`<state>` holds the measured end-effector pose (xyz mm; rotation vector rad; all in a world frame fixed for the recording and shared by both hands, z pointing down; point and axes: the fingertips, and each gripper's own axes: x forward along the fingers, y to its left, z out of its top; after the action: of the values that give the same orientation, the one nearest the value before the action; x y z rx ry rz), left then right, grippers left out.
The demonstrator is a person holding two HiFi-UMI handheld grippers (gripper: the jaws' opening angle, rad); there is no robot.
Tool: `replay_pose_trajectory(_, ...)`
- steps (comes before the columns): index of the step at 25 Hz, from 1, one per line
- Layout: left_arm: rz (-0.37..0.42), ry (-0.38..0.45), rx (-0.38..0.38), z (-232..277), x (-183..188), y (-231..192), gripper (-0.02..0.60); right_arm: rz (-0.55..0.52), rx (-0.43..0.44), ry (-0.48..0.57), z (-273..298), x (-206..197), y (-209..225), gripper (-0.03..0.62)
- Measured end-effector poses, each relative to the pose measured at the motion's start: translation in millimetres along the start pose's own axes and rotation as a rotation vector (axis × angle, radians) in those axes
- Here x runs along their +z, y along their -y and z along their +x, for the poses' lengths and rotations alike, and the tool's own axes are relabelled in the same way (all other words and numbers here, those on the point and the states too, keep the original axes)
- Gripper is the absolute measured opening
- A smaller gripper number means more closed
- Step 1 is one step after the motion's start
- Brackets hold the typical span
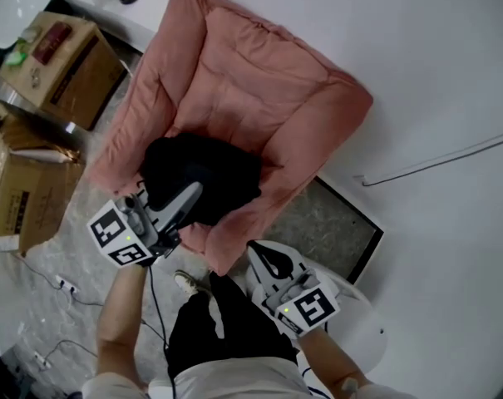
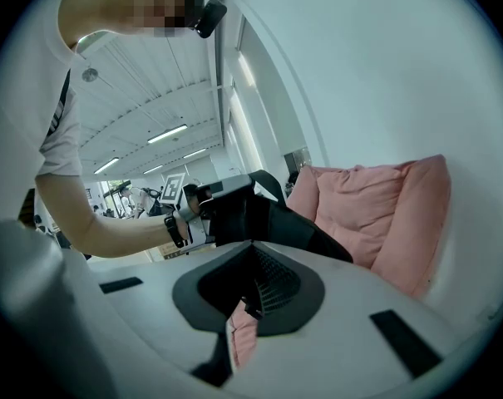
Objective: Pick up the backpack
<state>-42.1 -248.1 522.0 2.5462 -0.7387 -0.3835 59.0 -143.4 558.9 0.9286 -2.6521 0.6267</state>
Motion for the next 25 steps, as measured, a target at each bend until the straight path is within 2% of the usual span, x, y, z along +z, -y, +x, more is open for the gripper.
replay_pose_trajectory(7,-0.096,-0.026,0.074,-2,32,23,0.018,-0.05,-0.036,0.075,-39,51,-14,0.02)
replay_pose_trajectory(13,-0.065,0.019,0.116,-31,68,40,0.018,-0.071,-0.042,0.113,-51,73,-38,0.02)
replay_pose_trajectory(19,-0.056,0.054,0.149,-69,107,62,0.018,-0.071,-0.018,0.155,-60,98,-80,0.02)
replay_pose_trajectory(25,-0.029,0.071,0.14,-91,135,87,0.018,-0.099,0.005,0.213,-68,124,-116,0.02)
